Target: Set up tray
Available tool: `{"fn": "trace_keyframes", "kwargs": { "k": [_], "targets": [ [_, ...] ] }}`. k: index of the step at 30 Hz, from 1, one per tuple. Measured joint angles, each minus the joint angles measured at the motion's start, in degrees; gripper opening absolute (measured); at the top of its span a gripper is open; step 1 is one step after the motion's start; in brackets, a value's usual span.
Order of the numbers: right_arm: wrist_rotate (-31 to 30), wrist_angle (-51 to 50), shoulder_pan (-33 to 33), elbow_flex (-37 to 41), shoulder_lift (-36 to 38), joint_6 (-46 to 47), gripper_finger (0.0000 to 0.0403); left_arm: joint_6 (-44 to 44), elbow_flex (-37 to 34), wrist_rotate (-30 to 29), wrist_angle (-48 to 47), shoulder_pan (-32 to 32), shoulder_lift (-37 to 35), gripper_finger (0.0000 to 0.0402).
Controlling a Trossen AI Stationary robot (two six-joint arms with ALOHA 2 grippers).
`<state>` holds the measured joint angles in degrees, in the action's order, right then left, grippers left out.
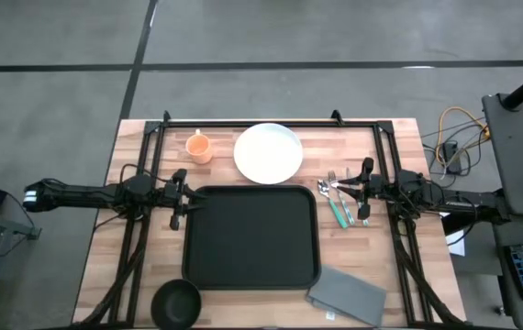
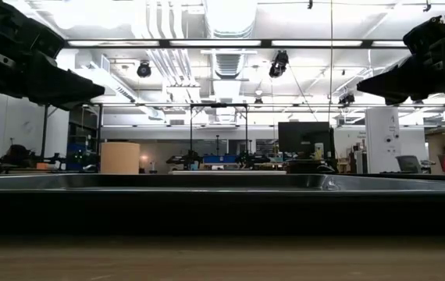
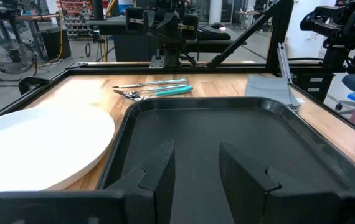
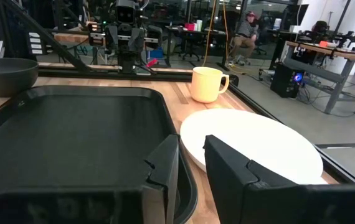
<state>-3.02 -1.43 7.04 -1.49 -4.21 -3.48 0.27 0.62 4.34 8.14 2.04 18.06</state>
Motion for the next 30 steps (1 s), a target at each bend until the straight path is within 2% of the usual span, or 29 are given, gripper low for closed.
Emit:
{"fn": "trace_keyframes", "kwargs": {
  "k": [19,30],
  "targets": [
    [0.01,0.00,0.00,-0.01,0.00,-0.01,0.0068,-0.06,0.00,0.00,1.03,0.00,0.00,0.0105],
    [0.02,0.00,-0.02,0.00,-0.01,0.00,0.0068,-4.05,0.00,-0.04,1.53,0.02,0.00,0.0105]
  ]
}}
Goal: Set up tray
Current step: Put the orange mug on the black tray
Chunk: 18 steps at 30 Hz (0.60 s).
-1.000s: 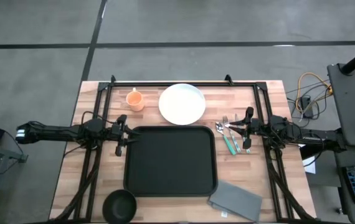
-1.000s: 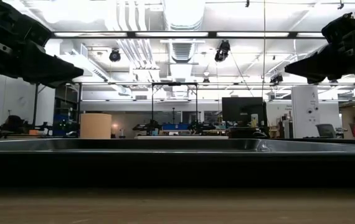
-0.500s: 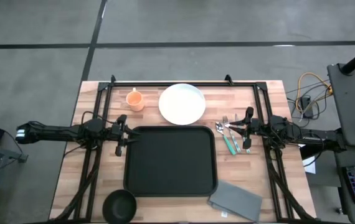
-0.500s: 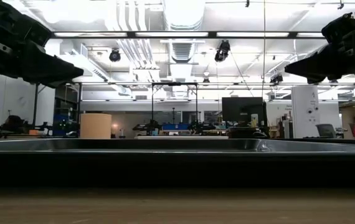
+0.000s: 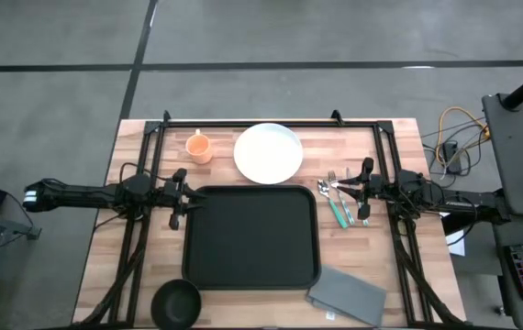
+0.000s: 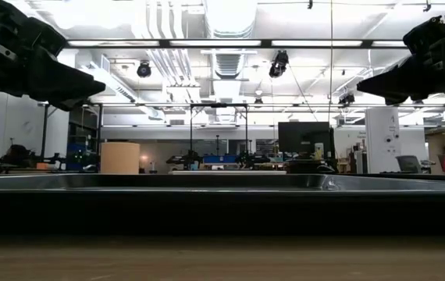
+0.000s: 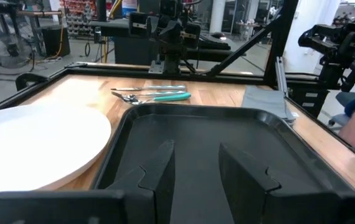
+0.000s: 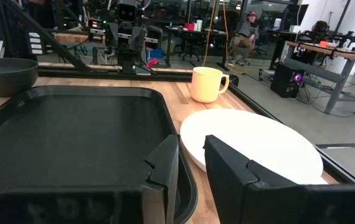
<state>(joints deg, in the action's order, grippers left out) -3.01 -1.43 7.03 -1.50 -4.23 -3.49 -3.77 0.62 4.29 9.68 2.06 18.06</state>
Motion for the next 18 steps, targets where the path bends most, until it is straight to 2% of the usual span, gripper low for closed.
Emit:
{"fn": "trace_keyframes", "kwargs": {
  "k": [9,14,18],
  "targets": [
    [0.00,0.00,0.00,0.00,0.02,0.00,0.0068,0.23,0.42,-0.55,0.67,0.00,-0.01,0.0105],
    [0.00,0.00,0.01,0.00,0.01,0.01,0.0068,2.82,3.47,-8.12,0.79,0.03,-0.02,0.0105],
    [0.00,0.00,0.00,0.00,0.02,0.00,0.0068,0.31,5.80,-15.47,0.83,0.03,0.05,0.0105]
  ]
}}
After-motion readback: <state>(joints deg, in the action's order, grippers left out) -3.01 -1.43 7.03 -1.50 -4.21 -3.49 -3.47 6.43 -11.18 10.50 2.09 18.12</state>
